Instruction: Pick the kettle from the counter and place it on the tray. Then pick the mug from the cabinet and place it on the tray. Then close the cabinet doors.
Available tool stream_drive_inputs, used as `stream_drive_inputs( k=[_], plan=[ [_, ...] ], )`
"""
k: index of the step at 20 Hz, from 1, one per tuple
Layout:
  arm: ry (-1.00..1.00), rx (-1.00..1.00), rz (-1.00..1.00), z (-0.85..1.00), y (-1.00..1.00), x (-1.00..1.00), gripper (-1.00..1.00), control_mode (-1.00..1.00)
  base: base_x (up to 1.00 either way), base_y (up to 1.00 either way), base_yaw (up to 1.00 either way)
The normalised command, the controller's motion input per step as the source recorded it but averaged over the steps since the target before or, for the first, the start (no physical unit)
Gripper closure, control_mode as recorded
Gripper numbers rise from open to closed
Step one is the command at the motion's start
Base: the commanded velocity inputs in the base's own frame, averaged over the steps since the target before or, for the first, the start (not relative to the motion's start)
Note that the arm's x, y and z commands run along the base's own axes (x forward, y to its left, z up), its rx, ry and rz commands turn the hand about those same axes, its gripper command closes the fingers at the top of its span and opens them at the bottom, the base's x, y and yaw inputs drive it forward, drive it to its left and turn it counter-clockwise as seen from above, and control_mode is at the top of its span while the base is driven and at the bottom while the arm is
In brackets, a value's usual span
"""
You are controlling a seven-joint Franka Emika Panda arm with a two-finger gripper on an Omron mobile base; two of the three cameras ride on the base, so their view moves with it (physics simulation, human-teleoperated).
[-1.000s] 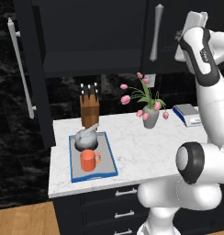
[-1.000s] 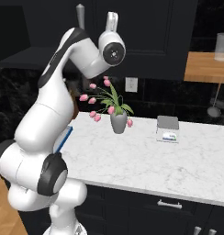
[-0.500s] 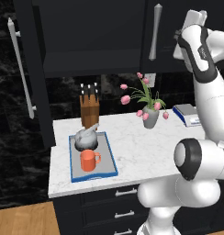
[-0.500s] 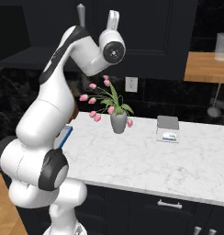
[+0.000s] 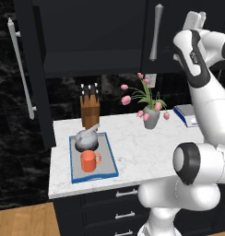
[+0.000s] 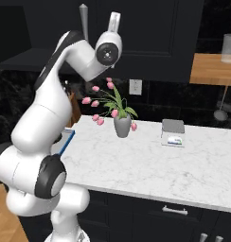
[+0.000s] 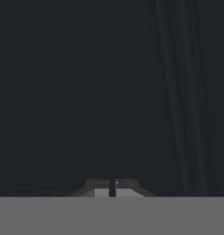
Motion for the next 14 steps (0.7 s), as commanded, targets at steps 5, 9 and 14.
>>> stream_drive_inputs(
  k=[5,9,14],
  plan=[
    [0.09,0.00,-0.06,0.03,0.00,-0.42,1.00,-1.00,0.00,0.00,0.00],
    [0.05,0.00,0.00,0.17,0.00,-0.81,1.00,-1.00,0.00,0.00,0.00],
    [0.01,0.00,0.00,0.15,0.02,-0.83,1.00,-1.00,0.00,0.00,0.00]
  ],
)
